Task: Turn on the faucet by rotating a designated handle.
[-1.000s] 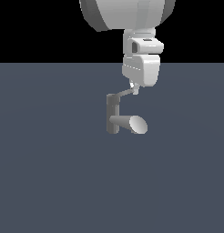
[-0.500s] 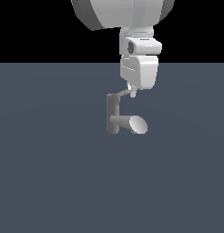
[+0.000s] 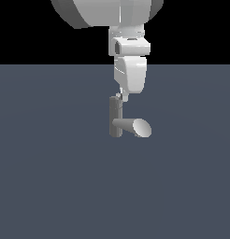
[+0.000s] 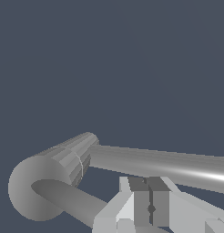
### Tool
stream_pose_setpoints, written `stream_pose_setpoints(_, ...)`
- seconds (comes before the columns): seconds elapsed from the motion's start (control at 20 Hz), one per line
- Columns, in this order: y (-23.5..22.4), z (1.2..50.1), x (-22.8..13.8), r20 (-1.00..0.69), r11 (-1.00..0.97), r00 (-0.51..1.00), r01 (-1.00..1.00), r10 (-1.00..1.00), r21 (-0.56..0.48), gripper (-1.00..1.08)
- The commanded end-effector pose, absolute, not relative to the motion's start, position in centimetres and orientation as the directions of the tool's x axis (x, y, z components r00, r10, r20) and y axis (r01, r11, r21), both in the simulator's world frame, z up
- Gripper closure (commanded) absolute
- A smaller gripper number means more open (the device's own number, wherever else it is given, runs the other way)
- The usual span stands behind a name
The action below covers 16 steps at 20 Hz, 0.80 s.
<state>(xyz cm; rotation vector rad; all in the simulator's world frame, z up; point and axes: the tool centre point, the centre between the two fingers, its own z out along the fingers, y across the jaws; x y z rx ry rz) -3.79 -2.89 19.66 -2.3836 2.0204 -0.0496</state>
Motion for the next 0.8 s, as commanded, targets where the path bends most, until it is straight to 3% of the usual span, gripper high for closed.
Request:
stream_pose_setpoints(0.0, 0.7, 18.2, -5.2, 0.000, -0.203, 0.203, -0.979, -0.979, -0.001, 1.08)
stream_pose_setpoints(0.05, 0.7, 18.2, -5.2, 0.000, -0.203, 0.203, -0.979, -0.979, -0.001, 1.08)
stream_pose_setpoints(0.1, -2.2, 19.7, -4.0, 0.013, -0.160, 0.160, -0.986, -0.987, -0.035, 1.08)
stream_pose_setpoints(0.75, 4.7, 18.6, -2.2, 0.004, -0.192, 0.192, -0.981, -0.981, -0.009, 1.08)
